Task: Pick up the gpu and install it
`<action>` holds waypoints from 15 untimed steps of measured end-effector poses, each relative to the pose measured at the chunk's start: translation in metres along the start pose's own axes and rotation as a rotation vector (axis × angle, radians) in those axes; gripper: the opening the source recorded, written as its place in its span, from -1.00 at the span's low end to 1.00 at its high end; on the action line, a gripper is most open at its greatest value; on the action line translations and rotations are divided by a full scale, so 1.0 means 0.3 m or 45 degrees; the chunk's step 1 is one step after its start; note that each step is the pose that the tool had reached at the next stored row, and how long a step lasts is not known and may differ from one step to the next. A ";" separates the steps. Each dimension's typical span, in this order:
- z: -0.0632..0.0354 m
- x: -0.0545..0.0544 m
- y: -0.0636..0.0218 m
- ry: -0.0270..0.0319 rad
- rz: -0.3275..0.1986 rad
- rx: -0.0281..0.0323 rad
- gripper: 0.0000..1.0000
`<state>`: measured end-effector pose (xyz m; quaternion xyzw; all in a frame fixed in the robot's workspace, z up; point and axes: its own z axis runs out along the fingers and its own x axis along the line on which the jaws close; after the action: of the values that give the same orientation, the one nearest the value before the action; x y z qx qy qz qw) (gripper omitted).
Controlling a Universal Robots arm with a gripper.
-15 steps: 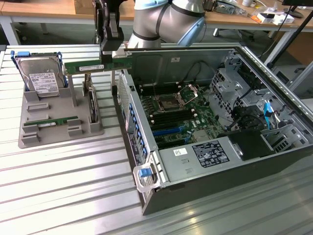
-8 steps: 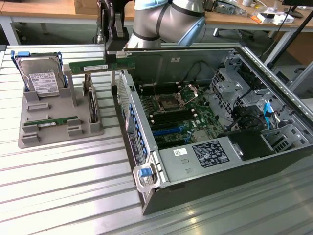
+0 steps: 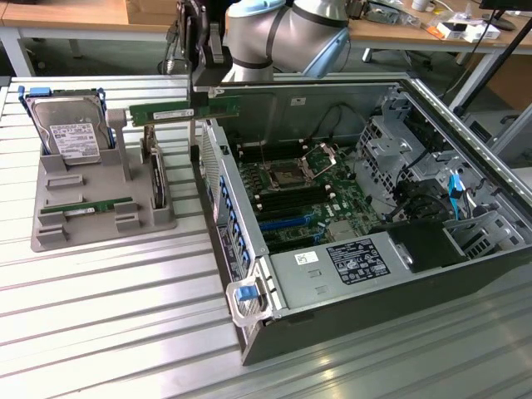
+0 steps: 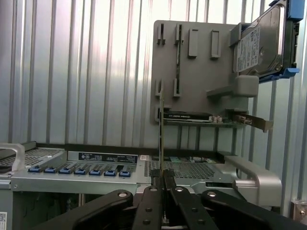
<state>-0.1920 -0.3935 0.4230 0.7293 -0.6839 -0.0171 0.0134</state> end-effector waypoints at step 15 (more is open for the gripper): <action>-0.003 0.005 -0.070 0.0000 0.000 0.0000 -0.75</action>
<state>-0.1708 -0.3935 0.4230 0.7293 -0.6839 -0.0171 0.0135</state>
